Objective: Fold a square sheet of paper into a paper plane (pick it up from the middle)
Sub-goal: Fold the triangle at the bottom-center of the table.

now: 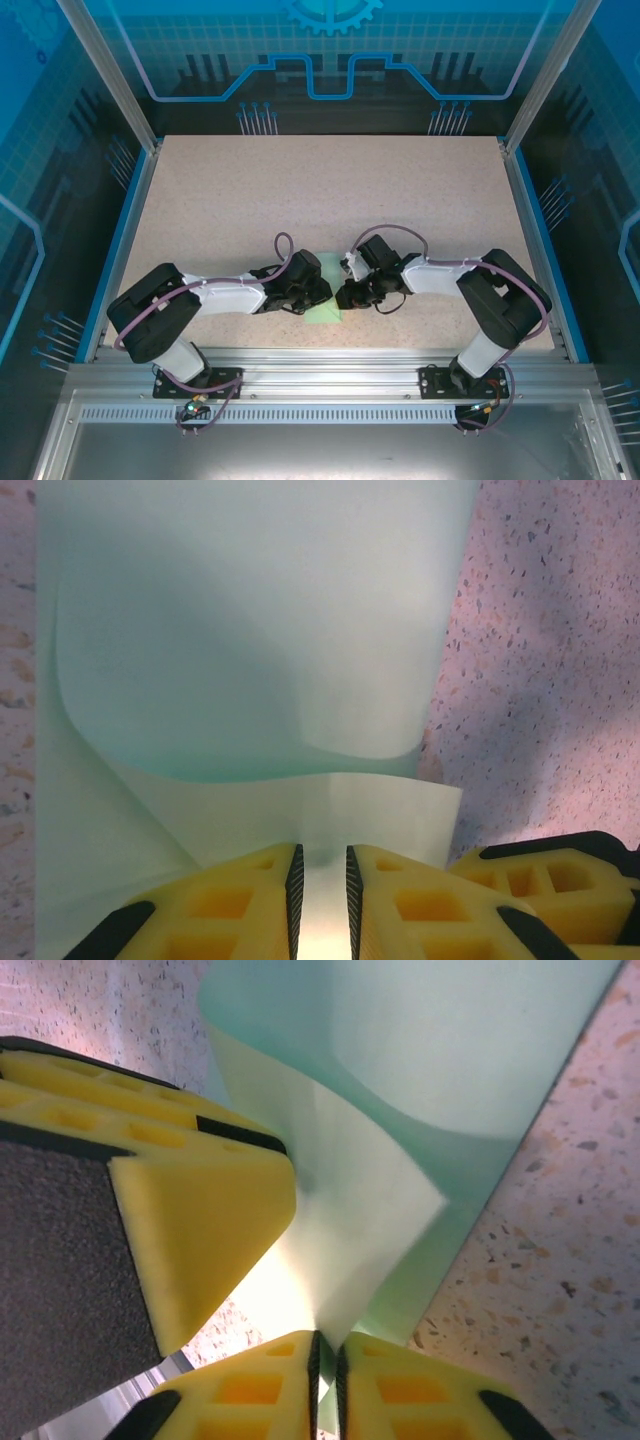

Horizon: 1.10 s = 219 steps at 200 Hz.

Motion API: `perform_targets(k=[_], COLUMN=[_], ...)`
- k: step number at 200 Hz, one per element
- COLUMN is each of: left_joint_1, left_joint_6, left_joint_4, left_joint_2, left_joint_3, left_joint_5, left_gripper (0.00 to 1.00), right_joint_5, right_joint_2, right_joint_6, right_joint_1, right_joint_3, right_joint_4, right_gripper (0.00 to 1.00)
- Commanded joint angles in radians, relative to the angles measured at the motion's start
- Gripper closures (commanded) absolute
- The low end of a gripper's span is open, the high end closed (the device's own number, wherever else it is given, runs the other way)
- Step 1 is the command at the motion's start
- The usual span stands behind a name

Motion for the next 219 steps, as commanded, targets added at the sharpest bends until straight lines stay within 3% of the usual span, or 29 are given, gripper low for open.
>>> perform_targets(k=[1,115,219], left_joint_1=[-0.009,-0.014,-0.017], left_joint_6=[-0.005,0.017,-0.005], left_joint_4=[0.015,0.109,0.197], left_joint_2=[-0.006,-0.1,0.057], left_joint_3=[-0.021,-0.075,-0.042], left_joint_5=[-0.016,0.008,0.03], left_gripper=[0.77,0.63,0.67], right_joint_5=[0.015,0.026,0.047], right_joint_2=[0.03,0.033,0.01], right_joint_6=[-0.014,-0.01,0.007], right_joint_1=[0.006,-0.025,-0.027], right_joint_3=[0.028,0.005,-0.004], right_joint_4=[-0.023,-0.026,-0.029], right_gripper=[0.9,0.94,0.96])
